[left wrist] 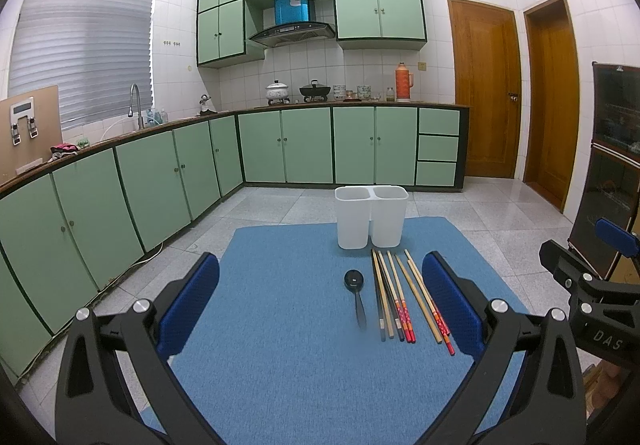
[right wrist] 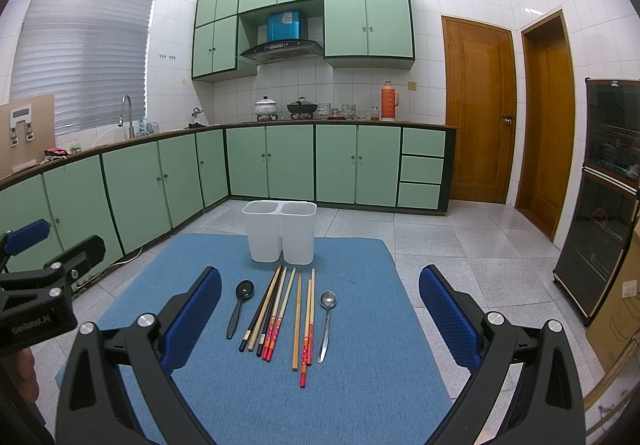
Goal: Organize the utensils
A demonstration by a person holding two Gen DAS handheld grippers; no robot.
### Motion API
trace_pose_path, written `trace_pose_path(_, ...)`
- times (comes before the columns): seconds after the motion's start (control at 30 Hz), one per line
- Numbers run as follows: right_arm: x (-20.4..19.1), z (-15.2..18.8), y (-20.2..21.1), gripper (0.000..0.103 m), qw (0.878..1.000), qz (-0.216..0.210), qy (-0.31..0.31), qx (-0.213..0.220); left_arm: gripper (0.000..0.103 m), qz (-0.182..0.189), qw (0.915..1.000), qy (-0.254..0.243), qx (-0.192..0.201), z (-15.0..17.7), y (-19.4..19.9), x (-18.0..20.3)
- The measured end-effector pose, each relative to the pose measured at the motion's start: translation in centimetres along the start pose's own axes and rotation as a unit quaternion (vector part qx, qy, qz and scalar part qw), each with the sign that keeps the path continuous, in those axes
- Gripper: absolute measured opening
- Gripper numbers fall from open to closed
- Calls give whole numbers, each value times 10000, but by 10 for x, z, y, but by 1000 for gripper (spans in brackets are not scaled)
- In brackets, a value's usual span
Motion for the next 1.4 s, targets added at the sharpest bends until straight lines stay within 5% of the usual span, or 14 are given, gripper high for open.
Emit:
trace_pose_path(1.03, 3, 0, -4, 97, 10000, -12, 19, -43, 98, -11, 10000, 5, -33, -4, 0, -1)
trace_pose_path(1.4, 13, 8, -45, 97, 9990, 57, -3, -441, 98, -218, 9983, -70, -527, 8, -52, -11)
Point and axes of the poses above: each gripper's, at about its wrist camera, not at the fingertips, and y roughly against the way its jaws point, x to its right, z to its underside, the point moved 5 cm from there along -y, roughly the way its jaws point, and after that the axes turned 10 degrees about y, right-handed, at the moved point
